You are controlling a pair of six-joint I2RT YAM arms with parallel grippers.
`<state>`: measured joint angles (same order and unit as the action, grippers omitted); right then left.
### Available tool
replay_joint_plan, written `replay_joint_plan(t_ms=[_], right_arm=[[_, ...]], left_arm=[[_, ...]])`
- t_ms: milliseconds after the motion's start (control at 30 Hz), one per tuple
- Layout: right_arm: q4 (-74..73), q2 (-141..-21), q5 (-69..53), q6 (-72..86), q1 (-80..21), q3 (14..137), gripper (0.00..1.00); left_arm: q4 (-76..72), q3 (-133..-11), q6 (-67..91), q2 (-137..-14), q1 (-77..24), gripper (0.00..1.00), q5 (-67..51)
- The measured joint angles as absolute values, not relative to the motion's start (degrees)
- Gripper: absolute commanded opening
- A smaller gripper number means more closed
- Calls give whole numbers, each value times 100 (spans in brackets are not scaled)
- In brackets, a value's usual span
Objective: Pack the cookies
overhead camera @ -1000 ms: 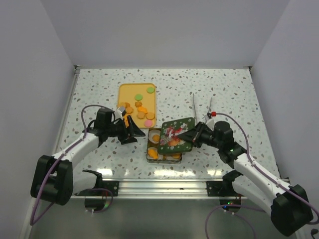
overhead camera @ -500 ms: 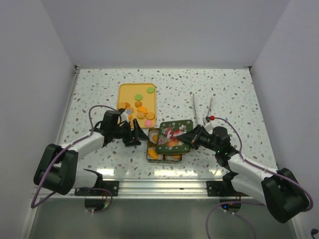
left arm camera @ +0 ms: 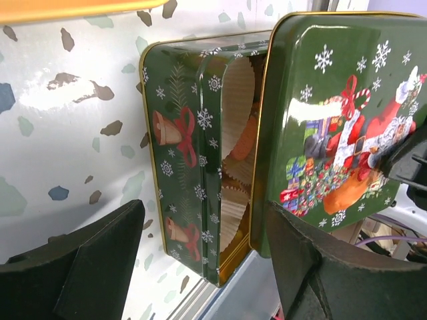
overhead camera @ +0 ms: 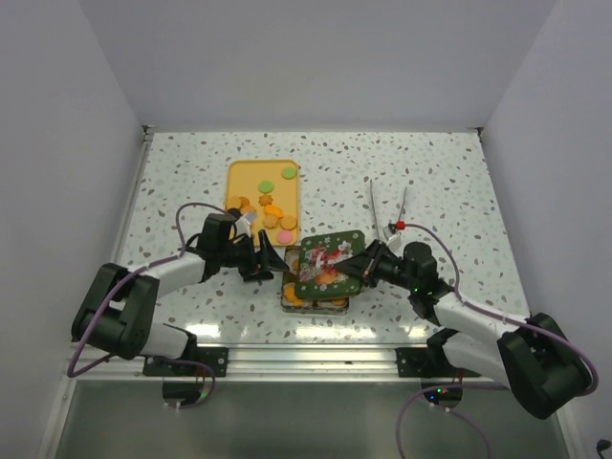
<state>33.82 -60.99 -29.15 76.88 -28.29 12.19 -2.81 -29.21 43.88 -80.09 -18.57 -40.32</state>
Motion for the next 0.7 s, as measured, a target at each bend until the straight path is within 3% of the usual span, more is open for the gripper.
replay_joint_plan(t_ms=[33, 67, 300, 700], right_arm=[[3387, -6141, -2943, 7669, -2845, 1229, 13], [3380, -6182, -2954, 7644, -2851, 1232, 24], [2941, -6241, -2954, 7389, -2856, 1229, 51], [1514, -5937, -2941, 6790, -2860, 1533, 82]], left_arm=[[-320, -2921, 4388, -8049, -1857, 78, -4036], [-360, -2921, 4390, -8086, -1861, 78, -4040], [-506, -2921, 4390, -8206, -1905, 77, -4042], [-666, -2921, 4392, -8403, -1931, 76, -4036]])
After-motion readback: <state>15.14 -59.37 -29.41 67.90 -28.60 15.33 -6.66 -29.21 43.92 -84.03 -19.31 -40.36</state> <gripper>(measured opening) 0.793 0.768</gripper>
